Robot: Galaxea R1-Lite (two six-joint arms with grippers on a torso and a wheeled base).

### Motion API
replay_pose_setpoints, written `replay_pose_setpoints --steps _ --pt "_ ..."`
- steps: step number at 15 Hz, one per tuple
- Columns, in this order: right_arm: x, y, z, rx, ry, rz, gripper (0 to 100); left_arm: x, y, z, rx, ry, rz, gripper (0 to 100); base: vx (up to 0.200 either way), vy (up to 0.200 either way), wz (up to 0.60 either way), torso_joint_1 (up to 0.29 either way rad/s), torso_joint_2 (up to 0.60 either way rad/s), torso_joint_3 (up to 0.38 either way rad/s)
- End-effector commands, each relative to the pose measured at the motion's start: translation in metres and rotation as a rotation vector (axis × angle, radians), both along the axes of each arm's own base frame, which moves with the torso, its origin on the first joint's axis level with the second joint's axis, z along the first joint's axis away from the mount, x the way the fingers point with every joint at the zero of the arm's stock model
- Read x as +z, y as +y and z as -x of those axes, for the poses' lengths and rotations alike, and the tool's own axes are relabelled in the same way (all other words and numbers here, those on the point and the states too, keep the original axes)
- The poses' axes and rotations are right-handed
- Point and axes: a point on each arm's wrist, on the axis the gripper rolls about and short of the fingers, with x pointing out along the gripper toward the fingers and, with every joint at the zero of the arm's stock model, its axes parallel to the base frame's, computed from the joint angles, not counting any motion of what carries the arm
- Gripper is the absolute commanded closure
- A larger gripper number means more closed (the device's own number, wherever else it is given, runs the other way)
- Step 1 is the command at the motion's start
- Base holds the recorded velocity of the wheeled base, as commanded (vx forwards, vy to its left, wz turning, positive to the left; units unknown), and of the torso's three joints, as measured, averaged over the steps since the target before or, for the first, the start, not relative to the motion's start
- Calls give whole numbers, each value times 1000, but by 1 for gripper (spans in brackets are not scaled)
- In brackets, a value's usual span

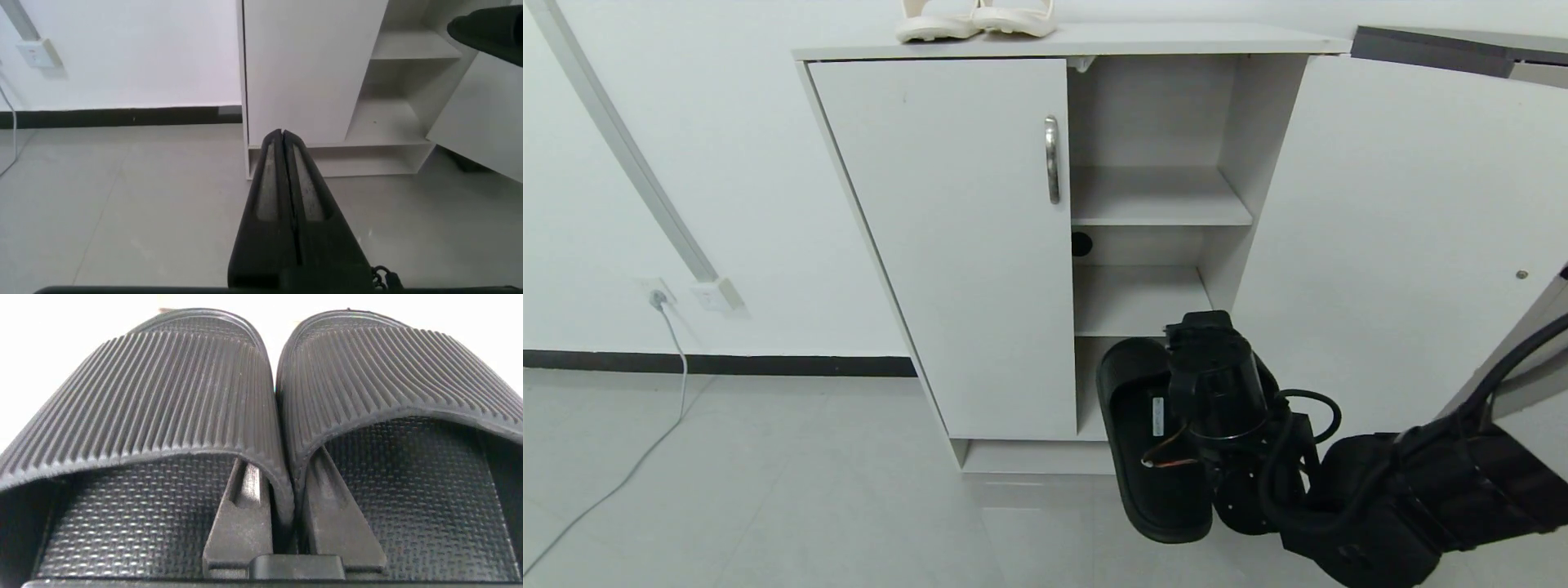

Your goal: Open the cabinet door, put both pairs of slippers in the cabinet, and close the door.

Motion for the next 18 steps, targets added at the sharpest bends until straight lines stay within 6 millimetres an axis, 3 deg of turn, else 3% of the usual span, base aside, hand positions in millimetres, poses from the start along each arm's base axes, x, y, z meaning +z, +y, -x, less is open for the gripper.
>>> replay_pose_setpoints --steps 1,12,18 --pt "-13 2 -15 -31 15 -3 100 0 0 0 2 3 0 100 0 0 0 0 0 0" --pt "-39 11 -64 -69 3 -55 100 0 0 0 5 3 4 100 0 0 0 0 0 0" --pt "-39 10 -71 -64 2 -66 100 0 0 0 4 3 4 100 0 0 0 1 2 -102"
